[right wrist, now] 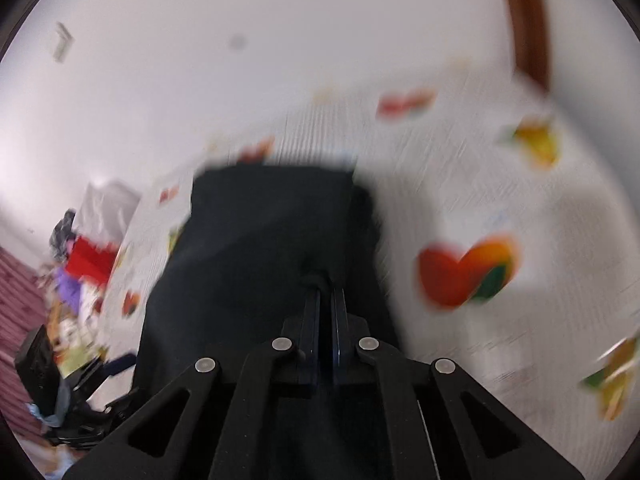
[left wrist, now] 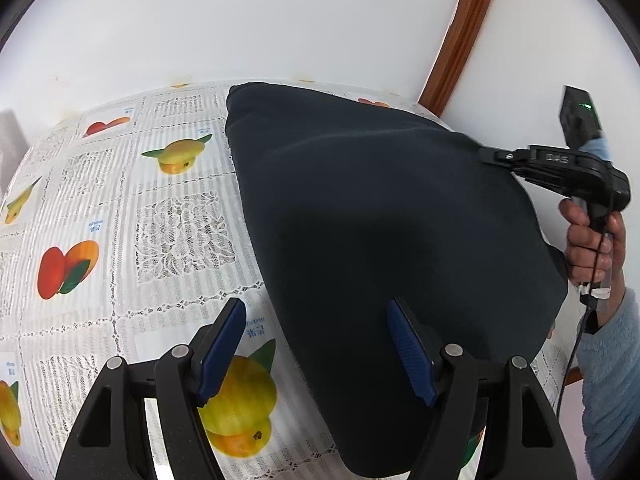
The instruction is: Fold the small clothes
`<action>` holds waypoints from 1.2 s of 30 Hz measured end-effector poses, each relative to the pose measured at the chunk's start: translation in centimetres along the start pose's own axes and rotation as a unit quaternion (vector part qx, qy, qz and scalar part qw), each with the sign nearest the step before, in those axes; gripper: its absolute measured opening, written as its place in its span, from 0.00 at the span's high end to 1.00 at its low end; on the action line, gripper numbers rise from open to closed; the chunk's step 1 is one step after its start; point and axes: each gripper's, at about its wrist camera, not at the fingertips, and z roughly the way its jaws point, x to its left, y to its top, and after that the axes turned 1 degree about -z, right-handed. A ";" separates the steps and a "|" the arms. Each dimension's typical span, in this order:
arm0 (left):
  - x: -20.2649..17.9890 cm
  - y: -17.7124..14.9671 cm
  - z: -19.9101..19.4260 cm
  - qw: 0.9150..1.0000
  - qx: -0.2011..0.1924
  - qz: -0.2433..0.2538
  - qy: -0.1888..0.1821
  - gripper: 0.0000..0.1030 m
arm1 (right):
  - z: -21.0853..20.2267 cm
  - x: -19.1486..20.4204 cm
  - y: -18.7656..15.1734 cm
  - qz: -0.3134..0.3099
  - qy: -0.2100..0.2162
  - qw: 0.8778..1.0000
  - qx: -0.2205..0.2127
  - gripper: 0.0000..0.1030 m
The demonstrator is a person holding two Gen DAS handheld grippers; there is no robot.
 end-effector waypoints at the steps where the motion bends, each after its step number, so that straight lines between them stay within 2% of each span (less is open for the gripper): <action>1: -0.1 -0.1 -0.1 1.000 0.000 0.000 0.000 0.31 | -0.2 -0.2 -0.2 0.007 0.000 1.000 0.000 0.96; 4: -0.2 -0.3 -0.3 1.000 -0.002 -0.001 0.001 0.31 | -0.1 0.6 -0.9 -0.027 -0.033 0.999 0.004 0.96; 7: 0.0 -0.7 -1.0 1.000 -0.006 -0.005 -0.004 0.31 | -0.9 0.7 -1.4 -0.040 -0.105 0.994 -0.013 0.94; 8: 0.1 -0.9 -1.2 1.000 -0.006 -0.006 -0.006 0.31 | -1.4 0.3 -1.6 -0.031 -0.103 0.994 -0.013 0.91; 11: 0.2 -1.5 -1.9 1.000 -0.011 -0.006 -0.011 0.31 | -2.7 -0.4 -2.5 -0.002 -0.060 0.998 -0.001 0.89; 13: 0.1 -1.7 -2.2 1.000 -0.012 -0.007 -0.010 0.31 | -3.2 -0.1 -3.1 -0.001 -0.049 0.999 -0.005 0.71; 14: 0.0 -1.9 -2.4 1.000 -0.013 -0.007 -0.009 0.31 | -3.3 0.3 -3.5 0.000 -0.038 0.999 -0.011 0.54; 15: -0.1 -2.0 -2.5 1.000 -0.013 -0.008 -0.008 0.31 | -3.3 0.6 -3.8 0.000 -0.031 0.999 -0.014 0.49; 17: -0.2 -2.1 -2.8 1.000 -0.014 -0.008 -0.006 0.31 | -2.3 1.0 -4.2 0.005 -0.029 1.000 -0.006 0.49; 18: -0.2 -2.2 -3.0 1.000 -0.015 -0.008 -0.005 0.31 | -1.7 1.0 -4.4 0.009 -0.035 0.999 0.001 0.56; 19: -0.3 -2.4 -3.3 1.000 -0.016 -0.007 -0.004 0.31 | -1.2 1.0 -4.6 0.010 -0.036 0.999 0.004 0.65; 20: -0.3 -2.5 -3.4 1.000 -0.016 -0.008 -0.003 0.31 | -0.5 0.9 -4.8 0.009 -0.037 0.999 0.010 0.93; 21: -0.3 -2.6 -3.5 1.000 -0.017 -0.009 -0.003 0.31 | -0.4 0.7 -5.0 0.007 -0.039 0.999 0.005 0.96; 23: -0.3 -2.9 -3.9 1.000 -0.018 -0.010 -0.002 0.31 | -0.9 0.4 -5.4 0.010 -0.061 0.998 -0.021 0.97; 26: -0.2 -3.3 -4.4 1.000 -0.020 -0.006 0.002 0.31 | -2.3 0.0 -6.1 0.022 -0.064 0.997 -0.033 0.97; 29: 0.0 -4.2 -5.2 1.000 -0.020 -0.006 0.000 0.31 | -4.7 0.6 -7.0 0.000 -0.117 0.992 -0.053 0.96; 32: 0.0 -5.4 -5.9 1.000 -0.018 0.004 -0.009 0.31 | -7.2 0.6 -8.9 -0.009 -0.122 0.991 -0.060 0.93; 34: -0.3 -6.7 -6.2 1.000 -0.012 0.018 -0.011 0.32 | -8.8 0.1 -10.5 -0.008 -0.124 0.991 -0.056 0.85; 36: -0.8 -7.9 -6.2 0.999 -0.005 0.035 -0.013 0.32 | -10.0 -0.2 -12.5 -0.014 -0.141 0.989 -0.053 0.66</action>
